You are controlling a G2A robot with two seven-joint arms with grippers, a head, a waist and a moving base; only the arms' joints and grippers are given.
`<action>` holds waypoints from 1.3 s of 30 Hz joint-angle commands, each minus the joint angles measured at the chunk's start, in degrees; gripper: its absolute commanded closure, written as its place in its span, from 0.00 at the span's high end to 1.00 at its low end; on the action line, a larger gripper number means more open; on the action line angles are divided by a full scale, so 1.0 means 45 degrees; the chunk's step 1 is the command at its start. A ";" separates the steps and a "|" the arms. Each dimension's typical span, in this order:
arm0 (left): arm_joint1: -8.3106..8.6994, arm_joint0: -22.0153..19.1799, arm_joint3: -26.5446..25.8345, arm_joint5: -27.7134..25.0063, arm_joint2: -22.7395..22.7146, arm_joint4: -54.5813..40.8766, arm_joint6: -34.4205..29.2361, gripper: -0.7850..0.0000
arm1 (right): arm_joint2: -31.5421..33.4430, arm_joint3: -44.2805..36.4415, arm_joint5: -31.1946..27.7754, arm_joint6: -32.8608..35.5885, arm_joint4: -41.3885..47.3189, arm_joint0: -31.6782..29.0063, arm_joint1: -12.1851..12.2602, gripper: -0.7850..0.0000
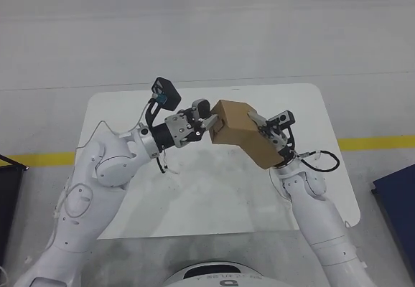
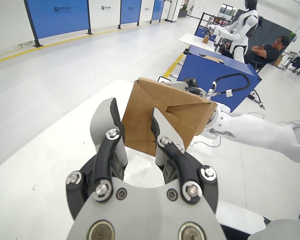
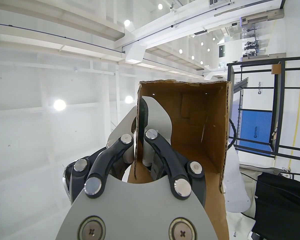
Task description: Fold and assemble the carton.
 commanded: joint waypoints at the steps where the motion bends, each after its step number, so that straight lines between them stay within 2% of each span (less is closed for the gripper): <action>1: 0.0026 0.0059 -0.0083 -0.0059 -0.0058 -0.0056 -0.0074 0.77 | 0.0030 -0.0063 0.0026 0.0000 -0.0003 -0.0049 0.0009 0.00; 2: 0.0041 0.0101 -0.0131 -0.0083 -0.0104 -0.0108 -0.0102 0.84 | 0.0043 -0.0092 0.0037 -0.0002 -0.0005 -0.0072 0.0013 0.00; 4: 0.0075 0.0190 -0.0250 -0.0153 -0.0201 -0.0200 -0.0190 0.78 | 0.0061 -0.0150 0.0055 0.0000 0.0001 -0.0121 0.0021 0.00; 5: 0.0091 0.0233 -0.0298 -0.0173 -0.0255 -0.0254 -0.0229 0.78 | 0.0069 -0.0178 0.0066 0.0006 0.0017 -0.0143 0.0024 0.00; 9: 0.0149 0.0356 -0.0426 -0.0230 -0.0426 -0.0371 -0.0348 0.91 | 0.0076 -0.0322 0.0131 0.0100 0.0044 -0.0226 0.0038 0.00; 13: 0.0183 0.0410 -0.0475 -0.0273 -0.0490 -0.0554 -0.0347 0.94 | 0.0082 -0.0470 0.0169 0.0201 0.0021 -0.0316 0.0055 0.00; 16: 0.0197 0.0406 -0.0474 -0.0272 -0.0465 -0.0629 -0.0323 0.93 | 0.0095 -0.0584 0.0181 0.0293 0.0011 -0.0401 0.0069 0.00; 26: 0.0225 0.0341 -0.0212 -0.0333 -0.0516 -0.1286 0.0024 0.76 | 0.0176 -0.0997 0.0165 0.0640 0.0005 -0.0744 0.0124 0.00; 39: 0.0227 0.0122 -0.0175 -0.0079 -0.0053 -0.0578 0.0083 0.72 | 0.0196 -0.1237 0.0211 0.0738 -0.0039 -0.0910 0.0174 0.00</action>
